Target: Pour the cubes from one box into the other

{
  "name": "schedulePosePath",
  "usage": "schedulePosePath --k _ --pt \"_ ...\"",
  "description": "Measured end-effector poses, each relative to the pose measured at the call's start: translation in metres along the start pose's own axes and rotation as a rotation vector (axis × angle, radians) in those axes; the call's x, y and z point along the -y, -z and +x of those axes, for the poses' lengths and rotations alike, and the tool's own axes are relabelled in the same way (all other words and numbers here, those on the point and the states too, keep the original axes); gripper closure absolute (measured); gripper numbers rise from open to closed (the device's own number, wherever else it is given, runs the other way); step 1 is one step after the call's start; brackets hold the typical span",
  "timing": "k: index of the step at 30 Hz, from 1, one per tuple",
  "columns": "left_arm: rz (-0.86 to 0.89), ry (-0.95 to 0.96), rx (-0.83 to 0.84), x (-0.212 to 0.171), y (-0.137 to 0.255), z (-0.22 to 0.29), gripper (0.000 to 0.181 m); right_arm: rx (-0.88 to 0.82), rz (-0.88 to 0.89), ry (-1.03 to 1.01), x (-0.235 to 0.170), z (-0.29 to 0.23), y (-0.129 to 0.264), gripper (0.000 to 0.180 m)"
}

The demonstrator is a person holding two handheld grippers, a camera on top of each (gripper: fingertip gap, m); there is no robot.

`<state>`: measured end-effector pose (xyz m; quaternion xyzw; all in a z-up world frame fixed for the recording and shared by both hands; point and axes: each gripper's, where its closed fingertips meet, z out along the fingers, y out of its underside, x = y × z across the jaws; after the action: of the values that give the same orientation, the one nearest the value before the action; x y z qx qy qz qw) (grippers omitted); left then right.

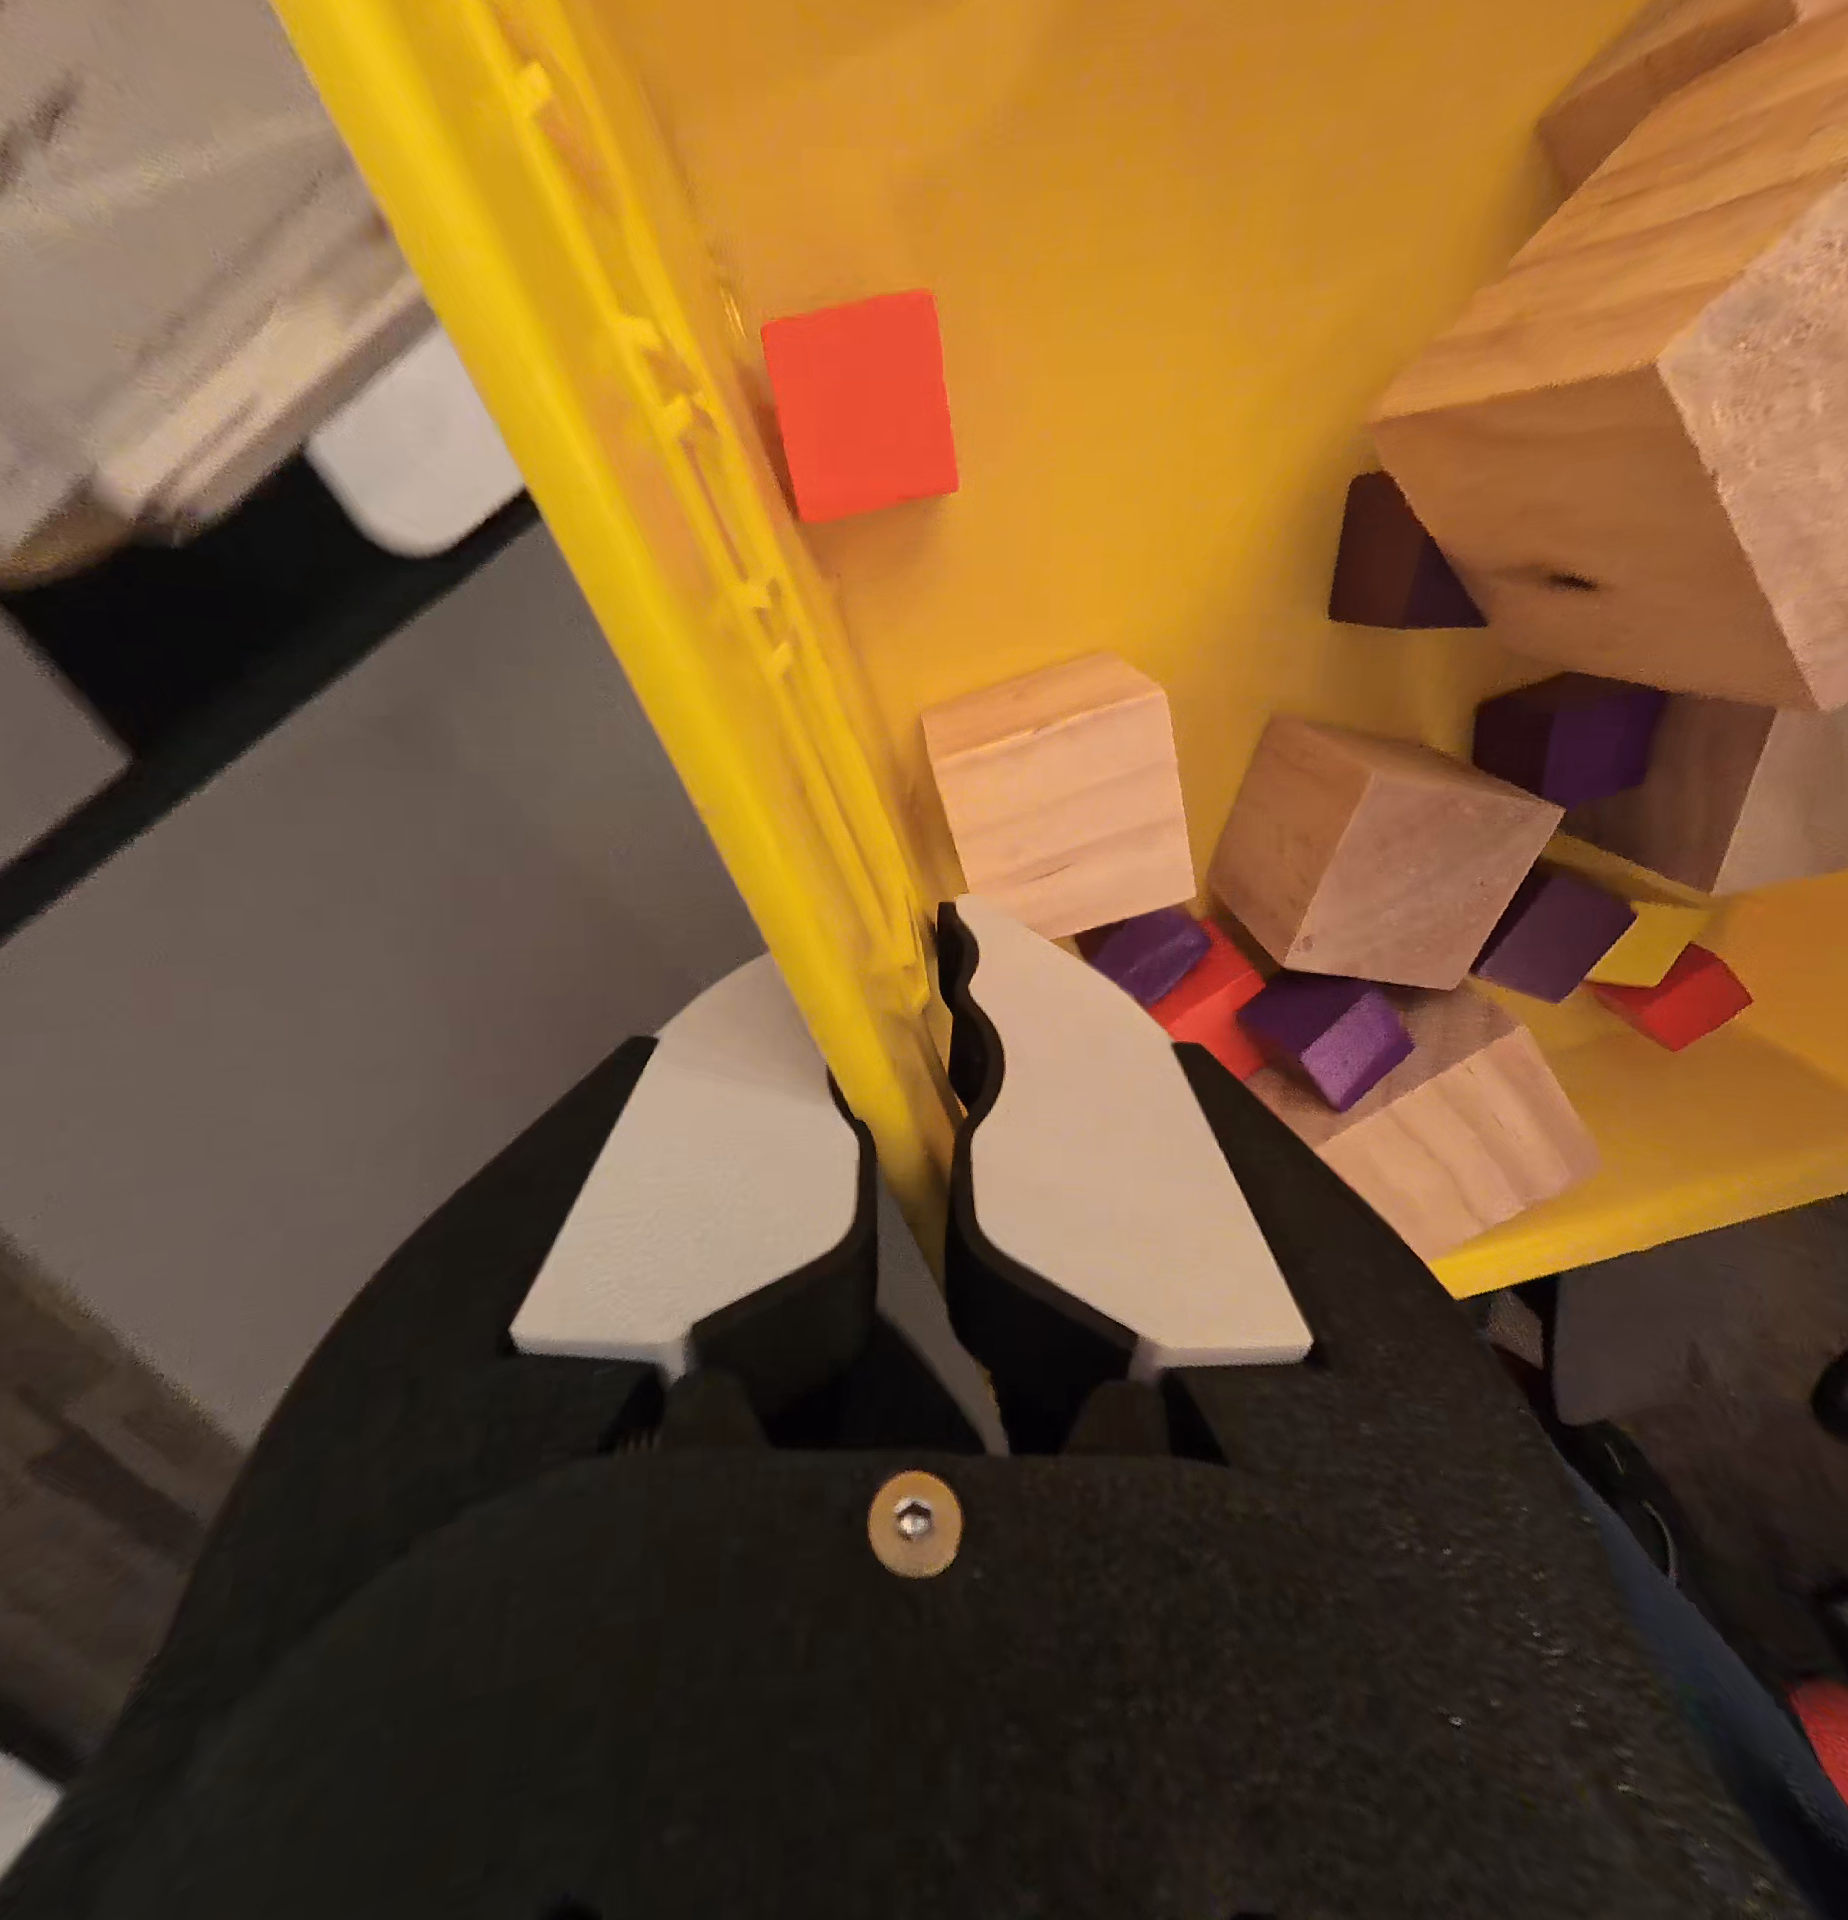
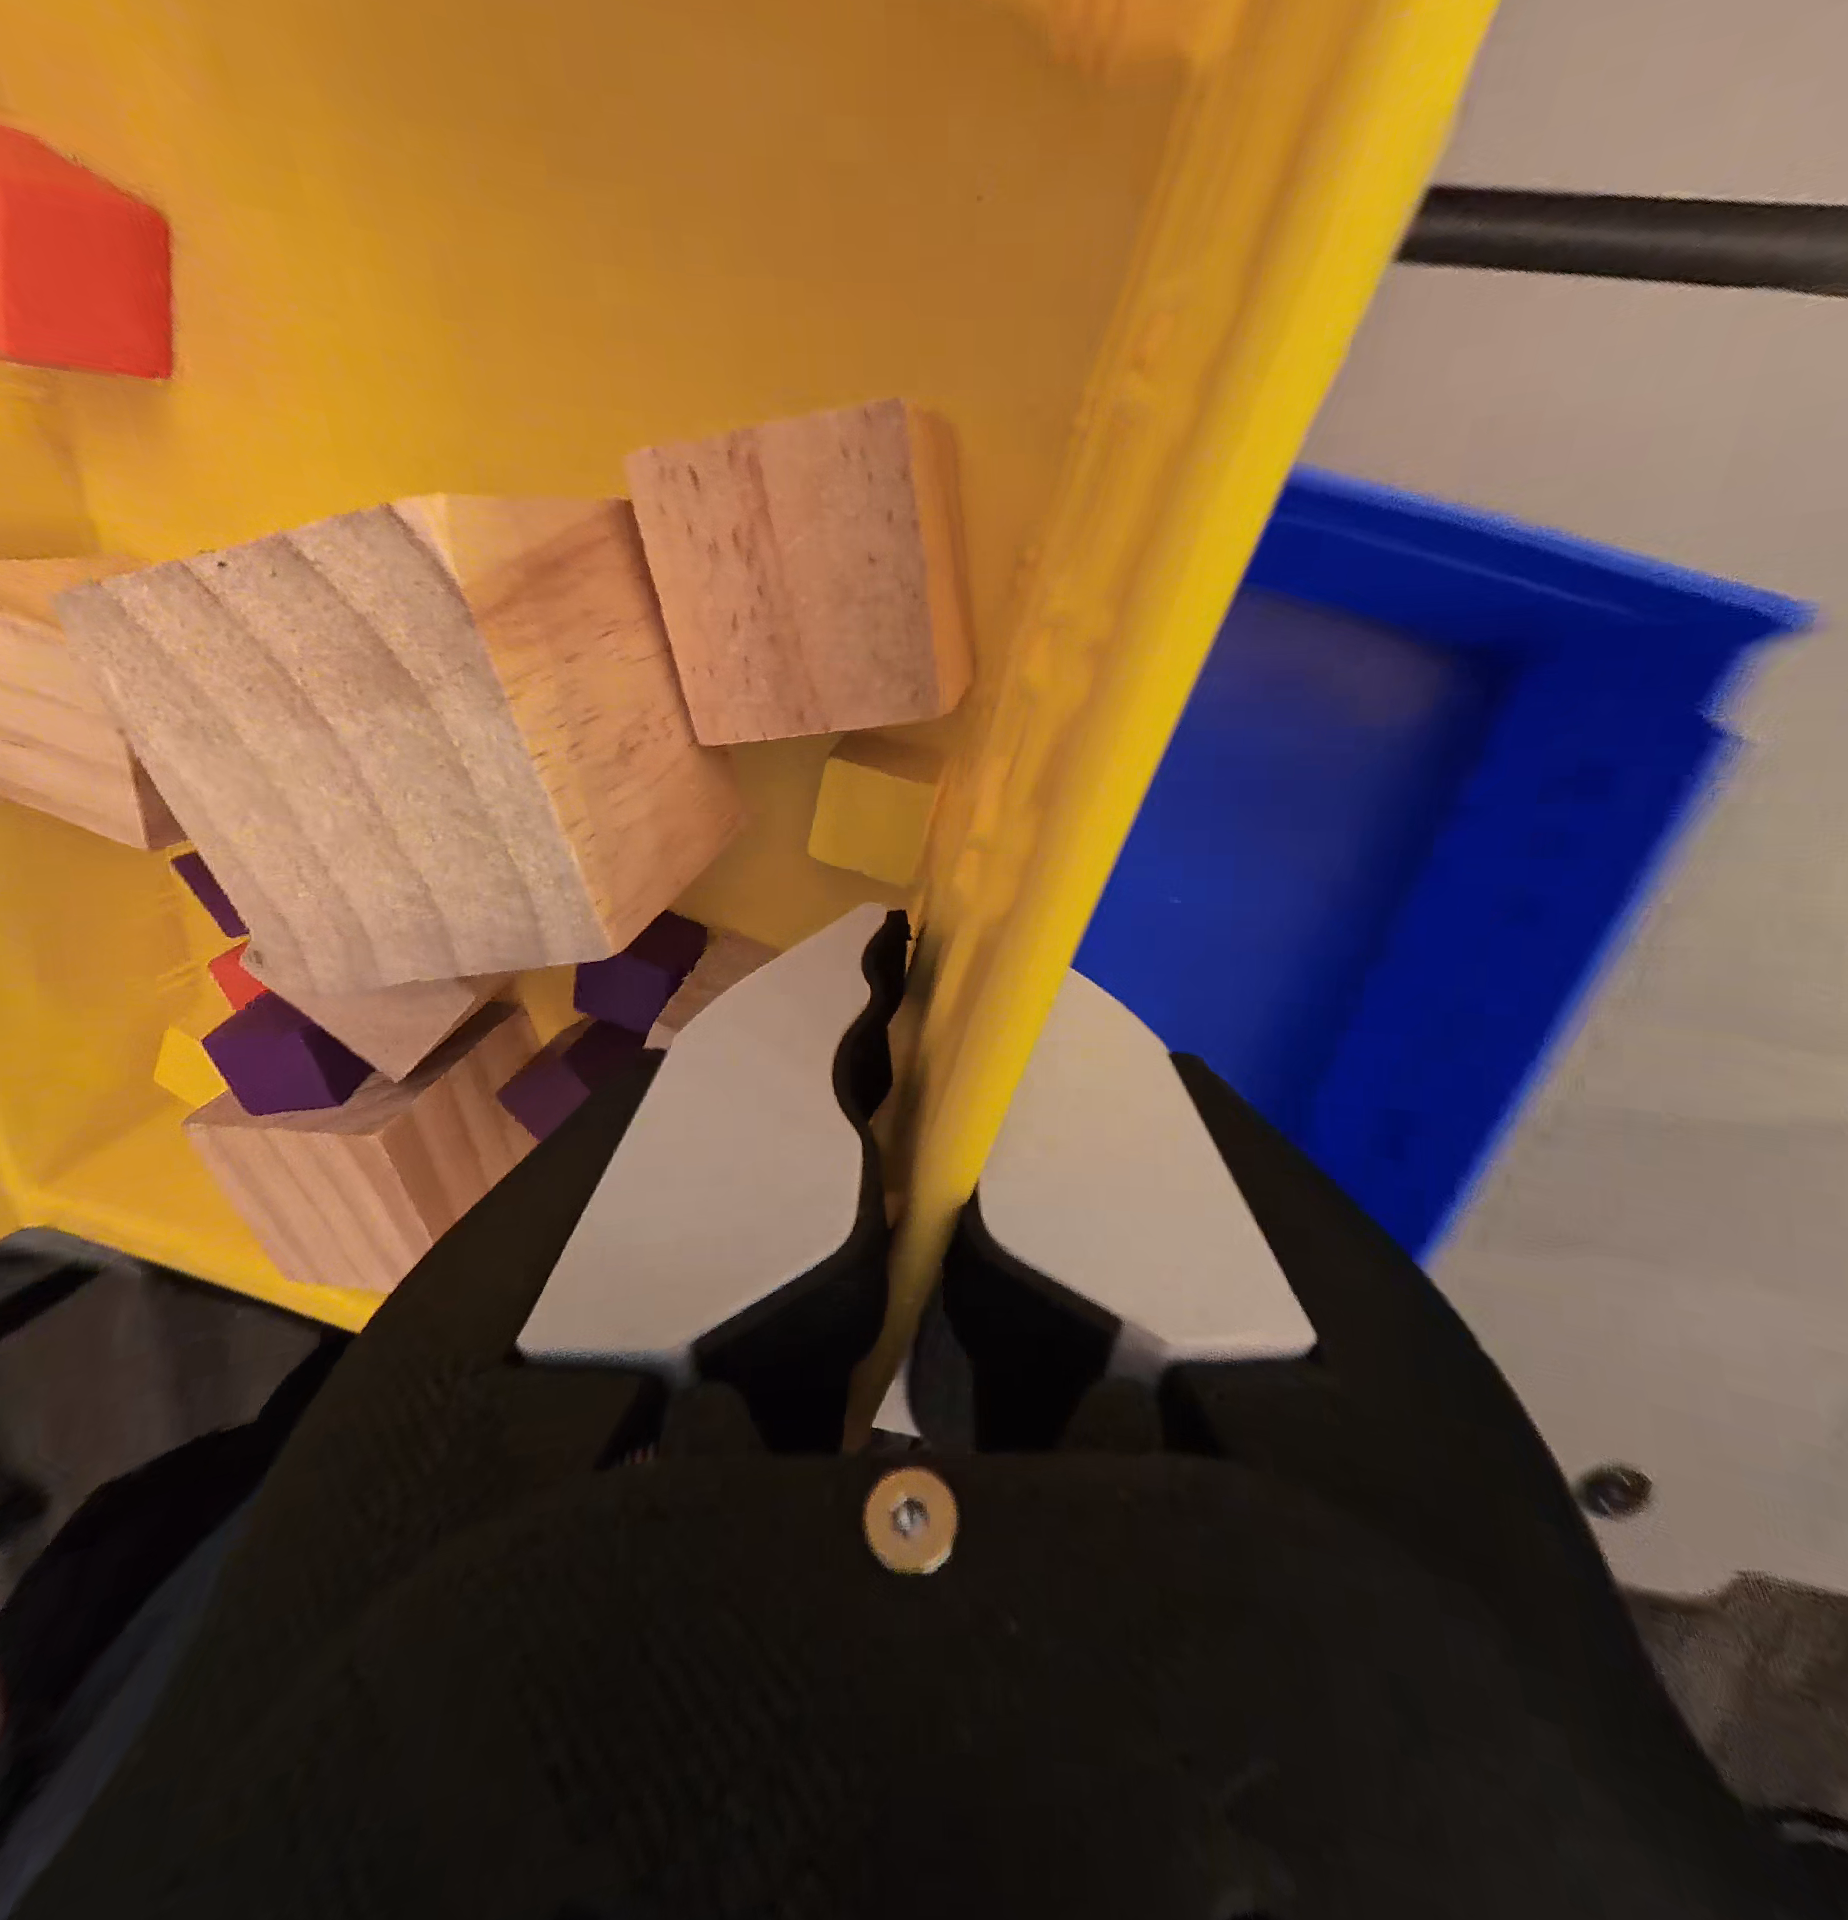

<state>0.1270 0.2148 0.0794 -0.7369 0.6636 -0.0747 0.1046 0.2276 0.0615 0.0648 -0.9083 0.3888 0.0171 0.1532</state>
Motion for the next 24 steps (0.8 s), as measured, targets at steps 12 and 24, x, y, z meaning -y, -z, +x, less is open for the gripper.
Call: schedulePosePath --k 12,24 --pt "0.074 -0.106 -0.41 0.111 -0.067 0.183 0.174 -0.343 0.013 -0.131 -0.033 0.202 0.06 0.175" --pt "0.302 -0.07 -0.398 0.166 -0.089 0.189 0.175 -0.541 0.337 -0.012 0.009 0.236 0.068 0.175"
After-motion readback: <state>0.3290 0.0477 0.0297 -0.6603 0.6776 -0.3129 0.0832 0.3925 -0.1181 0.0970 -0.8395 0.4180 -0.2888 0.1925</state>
